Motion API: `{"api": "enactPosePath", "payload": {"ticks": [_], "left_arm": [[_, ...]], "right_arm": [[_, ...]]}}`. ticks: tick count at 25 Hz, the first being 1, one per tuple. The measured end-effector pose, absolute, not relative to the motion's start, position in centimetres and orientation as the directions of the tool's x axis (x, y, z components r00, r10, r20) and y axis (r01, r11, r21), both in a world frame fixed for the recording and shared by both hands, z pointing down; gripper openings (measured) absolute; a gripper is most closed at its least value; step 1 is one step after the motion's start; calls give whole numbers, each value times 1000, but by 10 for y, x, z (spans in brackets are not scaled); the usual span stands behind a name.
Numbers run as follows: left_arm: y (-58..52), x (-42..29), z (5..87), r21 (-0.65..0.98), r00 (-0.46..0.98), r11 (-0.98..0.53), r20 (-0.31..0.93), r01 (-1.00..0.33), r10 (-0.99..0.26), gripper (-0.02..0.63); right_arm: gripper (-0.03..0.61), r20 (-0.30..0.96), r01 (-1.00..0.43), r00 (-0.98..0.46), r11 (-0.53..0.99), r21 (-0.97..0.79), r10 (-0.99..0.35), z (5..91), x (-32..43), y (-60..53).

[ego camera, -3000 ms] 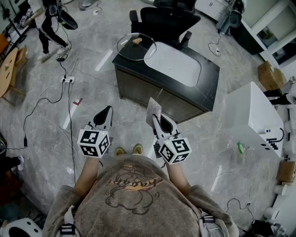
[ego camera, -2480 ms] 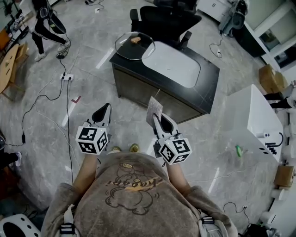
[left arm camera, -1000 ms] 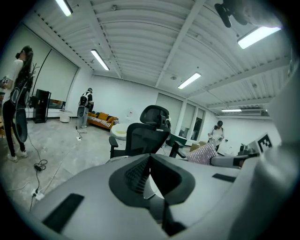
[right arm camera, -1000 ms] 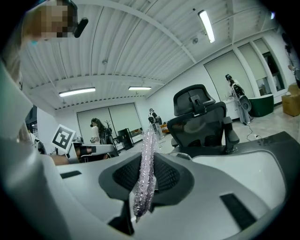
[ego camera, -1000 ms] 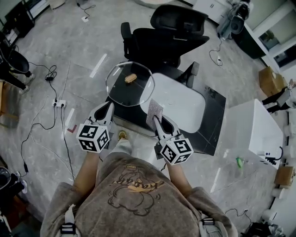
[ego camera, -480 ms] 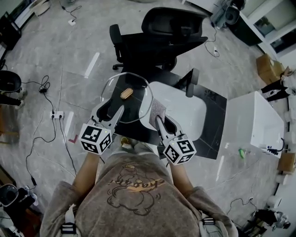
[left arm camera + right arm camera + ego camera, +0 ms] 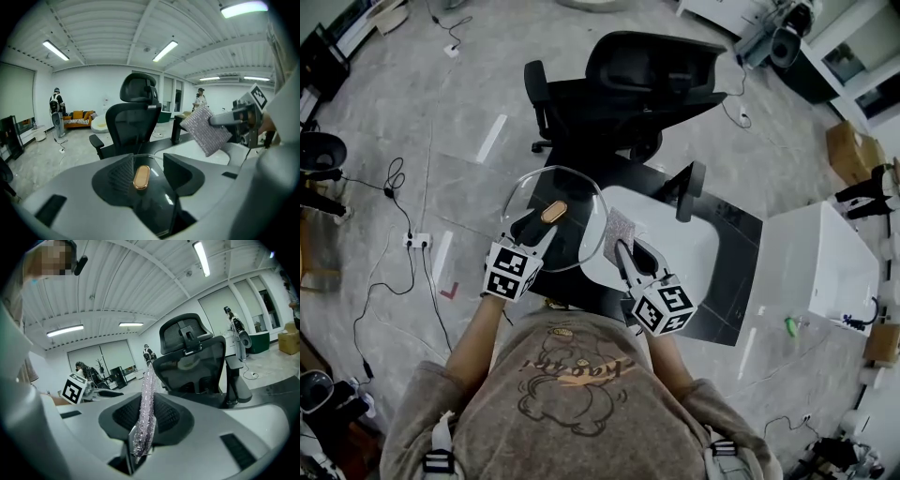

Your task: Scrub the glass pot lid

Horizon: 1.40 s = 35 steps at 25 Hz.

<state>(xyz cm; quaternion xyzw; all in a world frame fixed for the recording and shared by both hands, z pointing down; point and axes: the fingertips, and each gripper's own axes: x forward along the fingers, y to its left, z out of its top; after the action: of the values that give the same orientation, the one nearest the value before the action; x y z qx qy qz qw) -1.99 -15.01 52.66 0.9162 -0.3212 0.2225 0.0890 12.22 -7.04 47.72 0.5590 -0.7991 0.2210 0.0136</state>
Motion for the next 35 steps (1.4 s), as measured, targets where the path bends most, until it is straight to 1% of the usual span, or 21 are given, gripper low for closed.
{"api": "enactPosePath", "payload": {"ticks": [5, 12, 17, 23, 25, 29, 35], "left_arm": [[-167, -5, 574, -25, 665, -812, 560, -583, -494, 195], [-185, 5, 622, -44, 631, -831, 630, -554, -454, 201], [-191, 8, 636, -31, 606, -823, 661, -568, -443, 196], [-192, 9, 636, 14, 619, -814, 656, -581, -431, 192], [-192, 10, 636, 22, 623, -811, 652, -584, -432, 192], [-192, 10, 637, 26, 619, -805, 655, -593, -434, 192], [-192, 11, 637, 32, 616, -789, 645, -614, -453, 192]], "right_arm": [[83, 283, -902, -365, 262, -342, -887, 483, 132, -79], [83, 314, -908, -341, 224, -354, -886, 493, 144, -76], [83, 327, -910, -321, 195, -365, -889, 497, 151, -74], [83, 349, -922, -307, 185, -340, -886, 507, 173, -82], [83, 357, -916, -339, 218, -337, -871, 511, 176, -95], [83, 362, -876, -454, 335, -346, -814, 521, 160, -139], [83, 372, -768, -640, 548, -332, -672, 528, 92, -217]]}}
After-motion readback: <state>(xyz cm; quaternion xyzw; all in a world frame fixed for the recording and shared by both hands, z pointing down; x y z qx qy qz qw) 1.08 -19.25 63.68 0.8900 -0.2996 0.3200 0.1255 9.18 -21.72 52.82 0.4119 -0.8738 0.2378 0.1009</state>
